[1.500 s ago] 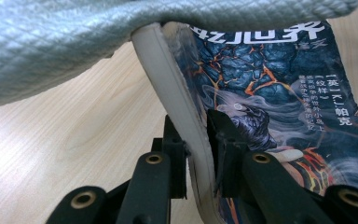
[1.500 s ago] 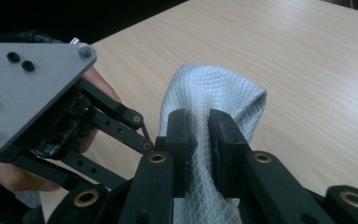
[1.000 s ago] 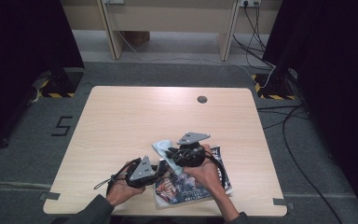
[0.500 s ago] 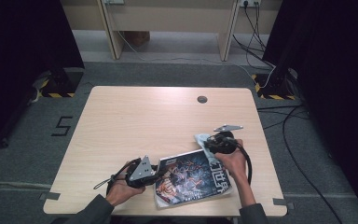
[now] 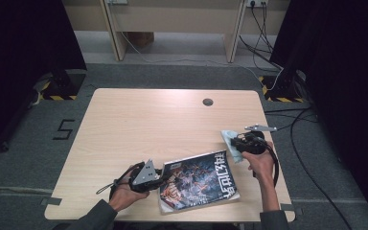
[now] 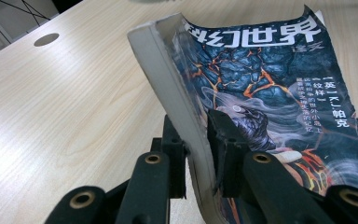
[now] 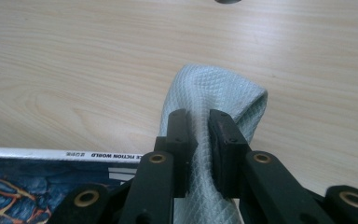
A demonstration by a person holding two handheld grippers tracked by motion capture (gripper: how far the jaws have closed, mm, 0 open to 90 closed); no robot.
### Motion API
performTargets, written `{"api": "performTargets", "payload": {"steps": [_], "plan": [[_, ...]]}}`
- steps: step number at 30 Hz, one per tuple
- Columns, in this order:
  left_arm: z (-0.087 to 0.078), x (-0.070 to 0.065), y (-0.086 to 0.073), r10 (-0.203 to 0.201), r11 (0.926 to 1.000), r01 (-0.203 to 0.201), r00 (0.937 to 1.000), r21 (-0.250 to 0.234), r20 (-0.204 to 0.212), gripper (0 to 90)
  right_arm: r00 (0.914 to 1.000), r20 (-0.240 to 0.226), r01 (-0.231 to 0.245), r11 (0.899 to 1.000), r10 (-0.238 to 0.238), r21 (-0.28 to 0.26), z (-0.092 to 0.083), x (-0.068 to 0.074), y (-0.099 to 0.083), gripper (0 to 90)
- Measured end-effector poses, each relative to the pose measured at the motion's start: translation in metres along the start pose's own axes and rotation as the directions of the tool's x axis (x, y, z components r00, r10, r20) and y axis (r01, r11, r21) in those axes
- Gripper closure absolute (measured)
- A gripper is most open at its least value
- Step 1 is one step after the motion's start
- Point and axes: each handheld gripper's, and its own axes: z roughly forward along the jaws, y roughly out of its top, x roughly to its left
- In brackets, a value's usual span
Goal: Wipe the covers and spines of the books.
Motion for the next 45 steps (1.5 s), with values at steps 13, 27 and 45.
{"api": "performTargets", "payload": {"steps": [13, 27, 45], "plan": [[0.001, 0.002, -0.001, -0.023, 0.9997, 0.023, 0.9997, -0.002, 0.001, 77.0, 0.9933, 0.115, 0.008, 1.000, -0.011, 0.020, -0.032, -0.024, -0.021, 79.1], [0.001, 0.005, -0.001, -0.034, 0.9994, 0.034, 0.9994, 0.002, -0.001, 76.8, 0.9826, 0.186, -0.030, 0.990, 0.004, 0.139, -0.030, -0.042, -0.057, 79.0], [0.001, 0.005, -0.001, -0.030, 0.9995, 0.031, 0.9995, -0.008, 0.005, 77.1, 0.9908, 0.131, 0.026, 0.996, -0.037, 0.081, -0.030, -0.021, -0.044, 56.0]]}}
